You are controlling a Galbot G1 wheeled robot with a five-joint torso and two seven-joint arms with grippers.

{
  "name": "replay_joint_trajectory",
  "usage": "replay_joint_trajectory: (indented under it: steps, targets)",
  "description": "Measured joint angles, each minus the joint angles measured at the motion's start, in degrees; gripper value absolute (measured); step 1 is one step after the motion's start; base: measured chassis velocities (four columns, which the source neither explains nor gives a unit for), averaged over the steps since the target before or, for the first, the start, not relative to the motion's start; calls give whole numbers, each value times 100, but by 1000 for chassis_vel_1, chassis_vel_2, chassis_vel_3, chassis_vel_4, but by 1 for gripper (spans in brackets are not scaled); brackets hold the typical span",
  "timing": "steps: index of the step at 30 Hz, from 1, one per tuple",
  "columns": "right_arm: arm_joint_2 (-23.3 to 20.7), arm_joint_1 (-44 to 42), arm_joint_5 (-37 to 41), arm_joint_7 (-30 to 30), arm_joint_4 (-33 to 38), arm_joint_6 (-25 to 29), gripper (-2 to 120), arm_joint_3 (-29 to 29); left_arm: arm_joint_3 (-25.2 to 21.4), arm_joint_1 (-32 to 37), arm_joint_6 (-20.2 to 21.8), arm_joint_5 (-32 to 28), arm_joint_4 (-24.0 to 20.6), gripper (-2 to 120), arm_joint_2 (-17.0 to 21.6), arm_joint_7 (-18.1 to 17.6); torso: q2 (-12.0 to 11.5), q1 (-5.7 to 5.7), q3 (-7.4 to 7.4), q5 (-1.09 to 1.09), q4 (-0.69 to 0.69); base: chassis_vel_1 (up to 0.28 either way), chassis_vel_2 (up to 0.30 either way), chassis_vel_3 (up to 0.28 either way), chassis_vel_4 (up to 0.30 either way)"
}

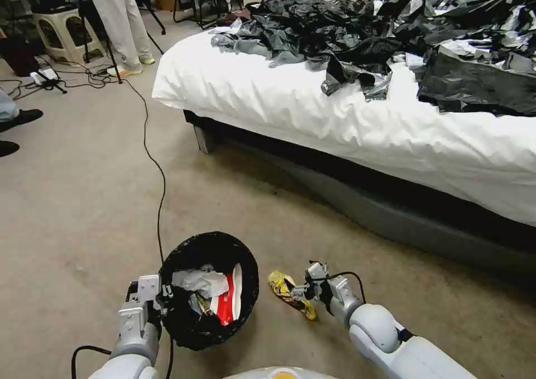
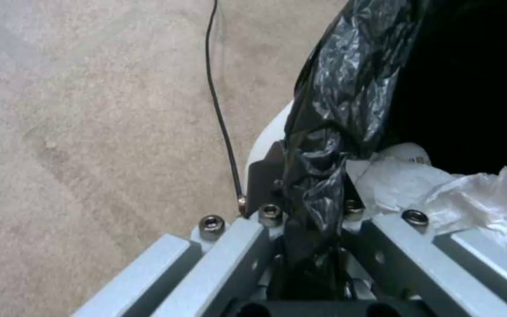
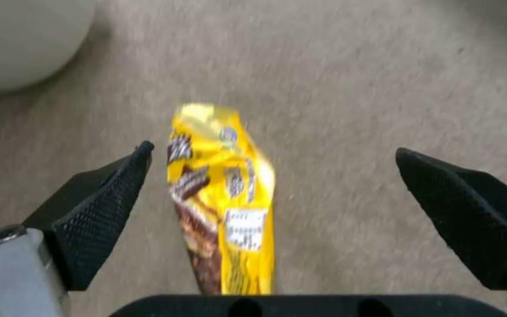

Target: Pick up the trash bin, then pick up the garbage from the floor and place it into the trash bin.

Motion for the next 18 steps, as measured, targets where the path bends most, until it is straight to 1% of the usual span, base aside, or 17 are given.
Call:
replay_joint_trajectory:
  steps: [4, 10, 12, 13, 16, 18]
  targets:
    - [23, -7, -81, -63, -51, 0, 100, -1, 8, 0, -1, 8, 2, 0, -6, -1, 0, 0, 0, 0, 0, 0, 0, 0, 0]
    - [170, -12, -332, -205, -211, 37, 100, 7, 16, 1, -2, 18, 2, 0, -12, -2, 0, 0, 0, -1, 0, 0, 0, 0, 0]
    - [322, -7, -527, -313, -331, 91, 100, 26, 15, 19, -9, 22, -1, 0, -14, -1, 0, 0, 0, -2, 0, 0, 0, 0, 0]
    - [322, -7, -527, -313, -331, 91, 100, 26, 15, 19, -9, 22, -1, 0, -14, -1, 0, 0, 0, -2, 0, 0, 0, 0, 0]
    - [711, 70, -832, -464, -643, 250, 100, 40, 12, 67, -36, 37, -17, 0, -41, 1, 0, 0, 0, -2, 1, 0, 0, 0, 0]
    - [794, 99, -900, -489, -737, 300, 100, 37, 10, 80, -41, 39, -26, 0, -43, 3, 0, 0, 0, -1, 0, 0, 0, 0, 0]
